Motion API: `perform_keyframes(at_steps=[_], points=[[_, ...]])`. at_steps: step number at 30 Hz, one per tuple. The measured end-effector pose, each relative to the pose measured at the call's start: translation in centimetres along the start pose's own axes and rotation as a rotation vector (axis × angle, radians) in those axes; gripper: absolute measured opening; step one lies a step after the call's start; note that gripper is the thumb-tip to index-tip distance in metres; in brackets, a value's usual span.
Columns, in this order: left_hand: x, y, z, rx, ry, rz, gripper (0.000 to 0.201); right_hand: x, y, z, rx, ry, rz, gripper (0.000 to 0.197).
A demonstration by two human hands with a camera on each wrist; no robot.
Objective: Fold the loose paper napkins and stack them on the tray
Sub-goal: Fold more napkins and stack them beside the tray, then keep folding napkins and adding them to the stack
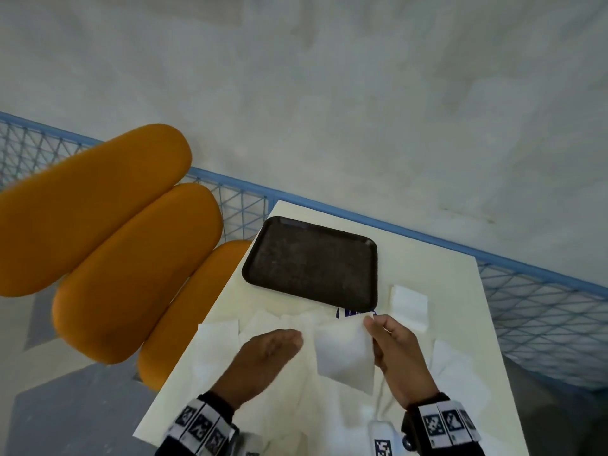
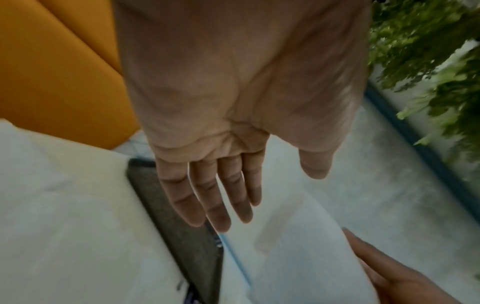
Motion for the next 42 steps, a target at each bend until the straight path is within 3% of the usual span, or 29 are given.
perform_keyframes(at_steps=[2, 7, 8, 11, 13, 22, 28, 32, 34, 36, 37, 39, 42], points=[[2.9, 1.5, 0.2, -0.029, 0.073, -0.005, 0.055, -1.3, 0.7, -1.0, 0.014, -0.025, 0.022, 0.027], [5.8, 2.2, 0.3, 0.089, 0.234, -0.036, 0.051, -3.2, 1.2, -2.6, 0.075, -0.099, 0.016, 0.015], [6.2, 2.0, 0.2, 0.103, 0.246, -0.047, 0.047, -3.5, 1.3, -2.8, 0.092, -0.126, 0.002, 0.019], [6.8, 1.3, 0.0, 0.143, 0.275, -0.028, 0.037, -4.3, 1.6, -3.3, 0.086, -0.238, -0.02, 0.056], [6.7, 0.7, -0.1, 0.169, 0.286, -0.011, 0.035, -4.6, 1.9, -3.6, 0.046, -0.302, -0.087, 0.064], [8.0, -0.7, -1.7, 0.249, 0.344, 0.013, 0.023, -5.0, 2.4, -3.7, 0.085, -0.441, -0.457, 0.024], [8.0, -1.0, -1.7, 0.328, 0.358, 0.026, 0.03, -5.5, 2.3, -4.0, 0.083, -0.551, -0.546, 0.011], [8.5, -1.0, -1.9, 0.412, 0.395, -0.033, 0.02, -5.2, 1.8, -3.6, 0.091, -0.53, -0.532, 0.009], [8.4, -1.0, -1.7, 0.446, 0.395, -0.068, 0.04, -5.3, 1.6, -3.6, 0.064, -0.491, -0.495, 0.007], [8.6, -0.7, -1.4, 0.36, 0.36, -0.058, 0.061, -5.5, 1.2, -3.7, 0.007, -0.442, -0.438, 0.008], [8.8, -0.5, -1.4, 0.292, 0.348, -0.043, 0.061, -5.5, 1.1, -3.7, -0.027, -0.42, -0.404, 0.01], [9.4, 0.1, -1.4, 0.194, 0.352, -0.037, 0.043, -5.6, 0.8, -3.7, -0.075, -0.39, -0.362, 0.01], [10.0, 0.8, -1.2, 0.245, 0.335, -0.016, 0.017, -5.3, 0.2, -3.4, -0.082, -0.364, -0.367, 0.007]])
Point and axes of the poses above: each hand's wrist, its own z-axis towards the middle knuckle, its own y-axis out of the palm, x = y × z, the point moved 2 cm from there along z, towards the middle knuckle, and after that the axes turned 2 degrees about -z, right-handed, at the moved point
